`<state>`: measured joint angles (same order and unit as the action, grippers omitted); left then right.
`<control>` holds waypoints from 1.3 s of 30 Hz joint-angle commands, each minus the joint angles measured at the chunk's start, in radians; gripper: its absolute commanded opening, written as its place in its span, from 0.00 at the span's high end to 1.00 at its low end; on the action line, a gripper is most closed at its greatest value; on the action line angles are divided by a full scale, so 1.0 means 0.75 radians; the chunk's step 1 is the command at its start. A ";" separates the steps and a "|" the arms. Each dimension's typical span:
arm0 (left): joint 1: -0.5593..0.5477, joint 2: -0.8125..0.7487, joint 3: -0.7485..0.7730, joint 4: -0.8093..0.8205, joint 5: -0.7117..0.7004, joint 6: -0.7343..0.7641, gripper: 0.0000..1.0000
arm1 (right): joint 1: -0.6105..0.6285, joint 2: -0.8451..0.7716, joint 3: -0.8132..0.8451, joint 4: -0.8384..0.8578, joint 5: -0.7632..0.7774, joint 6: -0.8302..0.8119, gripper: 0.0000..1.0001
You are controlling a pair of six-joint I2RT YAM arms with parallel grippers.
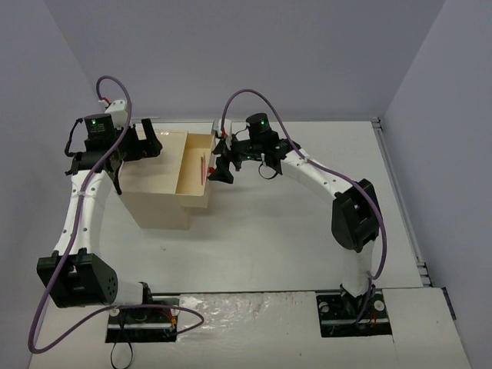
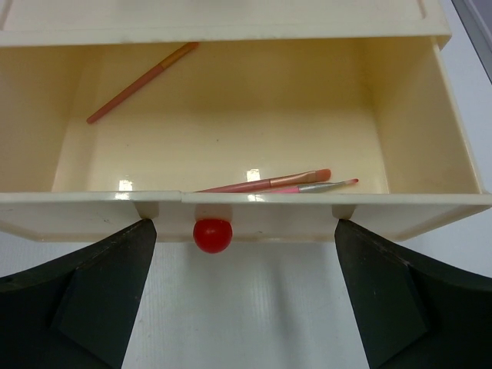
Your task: Organize the makeup
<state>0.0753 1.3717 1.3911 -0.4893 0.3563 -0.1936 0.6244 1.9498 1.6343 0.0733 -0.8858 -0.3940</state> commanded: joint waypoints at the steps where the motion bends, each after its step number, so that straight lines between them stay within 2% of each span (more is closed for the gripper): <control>1: 0.008 0.031 -0.020 -0.023 0.078 -0.060 0.03 | 0.043 0.048 0.134 0.118 -0.061 0.033 0.00; 9: 0.010 0.009 -0.008 -0.027 0.086 -0.066 0.03 | 0.055 0.107 0.195 0.195 -0.075 0.107 0.00; 15: 0.050 -0.084 0.078 -0.056 -0.232 -0.025 0.03 | 0.055 0.107 0.185 0.195 -0.087 0.114 0.00; 17: 0.083 -0.076 0.124 -0.095 -0.348 -0.005 0.03 | 0.057 0.106 0.183 0.197 -0.094 0.116 0.00; 20: 0.127 -0.017 0.173 -0.136 -0.418 0.019 0.03 | 0.057 0.103 0.181 0.197 -0.097 0.113 0.00; 23: 0.164 0.043 0.190 -0.166 -0.372 0.022 0.03 | 0.057 0.103 0.178 0.197 -0.102 0.105 0.00; 30: 0.172 0.182 0.177 -0.150 -0.098 -0.003 0.03 | 0.057 0.128 0.195 0.195 -0.115 0.100 0.00; 39: 0.128 0.198 0.072 -0.072 0.206 -0.113 0.03 | 0.101 0.216 0.309 0.196 -0.123 0.102 0.00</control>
<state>0.2039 1.5188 1.4798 -0.5266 0.3842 -0.2467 0.6441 2.0917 1.7798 0.1082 -0.9309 -0.3171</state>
